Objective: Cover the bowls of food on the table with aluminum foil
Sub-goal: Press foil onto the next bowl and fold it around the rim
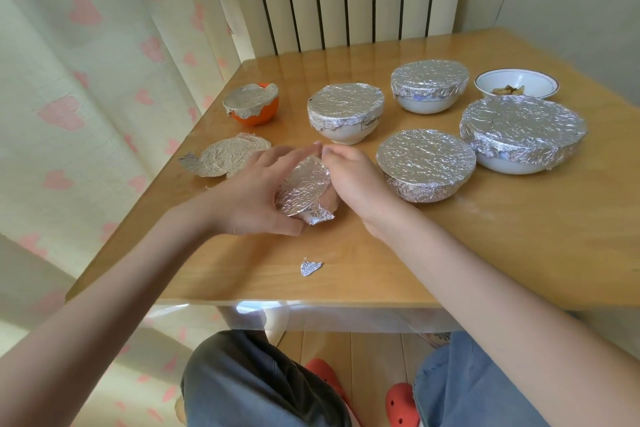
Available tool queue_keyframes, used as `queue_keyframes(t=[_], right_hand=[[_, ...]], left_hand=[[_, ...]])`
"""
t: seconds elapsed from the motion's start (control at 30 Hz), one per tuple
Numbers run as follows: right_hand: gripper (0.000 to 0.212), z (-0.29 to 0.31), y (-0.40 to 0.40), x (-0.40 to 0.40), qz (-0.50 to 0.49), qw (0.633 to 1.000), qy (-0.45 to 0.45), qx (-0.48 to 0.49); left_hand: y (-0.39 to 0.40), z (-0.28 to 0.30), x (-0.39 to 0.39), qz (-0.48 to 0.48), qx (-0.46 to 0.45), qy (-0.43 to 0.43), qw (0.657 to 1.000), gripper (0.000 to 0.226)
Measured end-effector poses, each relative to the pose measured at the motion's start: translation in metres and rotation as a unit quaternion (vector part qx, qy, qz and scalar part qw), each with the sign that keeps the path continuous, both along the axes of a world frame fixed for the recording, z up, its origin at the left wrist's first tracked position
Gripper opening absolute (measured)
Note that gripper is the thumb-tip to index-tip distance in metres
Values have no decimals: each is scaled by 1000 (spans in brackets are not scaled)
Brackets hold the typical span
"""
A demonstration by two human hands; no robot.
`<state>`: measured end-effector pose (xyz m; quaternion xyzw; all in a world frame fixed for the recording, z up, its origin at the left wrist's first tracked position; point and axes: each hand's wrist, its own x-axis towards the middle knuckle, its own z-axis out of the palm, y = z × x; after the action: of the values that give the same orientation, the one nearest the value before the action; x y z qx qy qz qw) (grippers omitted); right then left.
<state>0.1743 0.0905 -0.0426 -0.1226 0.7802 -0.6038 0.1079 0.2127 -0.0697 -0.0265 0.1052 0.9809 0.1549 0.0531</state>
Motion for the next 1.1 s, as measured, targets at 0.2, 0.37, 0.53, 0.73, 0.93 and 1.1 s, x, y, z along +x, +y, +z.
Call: queue_keyframes(t=[0.2,0.37,0.53,0.73,0.93,1.1], right_hand=[[47,-13,26,14,10,999,38,27],[50,-32,38,42,-19,984,145,104],[46,-29,21,41,-36,986,140,83],[28,-26,21,37,-74,979,169,82],[22,-24,23,28,-68,981,164,73],[23,-16,29,18,-26,981,163,97]], left_hand=[[3,15,7,-8,-59,-65,996,136],[7,40,-12,-116,-99,-99,983,110],[13,33,-28,-143,-76,-138,977,83],[11,31,-30,-137,-58,-139,979,77],[12,30,-29,-143,-56,-138,978,75],[13,32,-28,-144,-59,-148,977,72]])
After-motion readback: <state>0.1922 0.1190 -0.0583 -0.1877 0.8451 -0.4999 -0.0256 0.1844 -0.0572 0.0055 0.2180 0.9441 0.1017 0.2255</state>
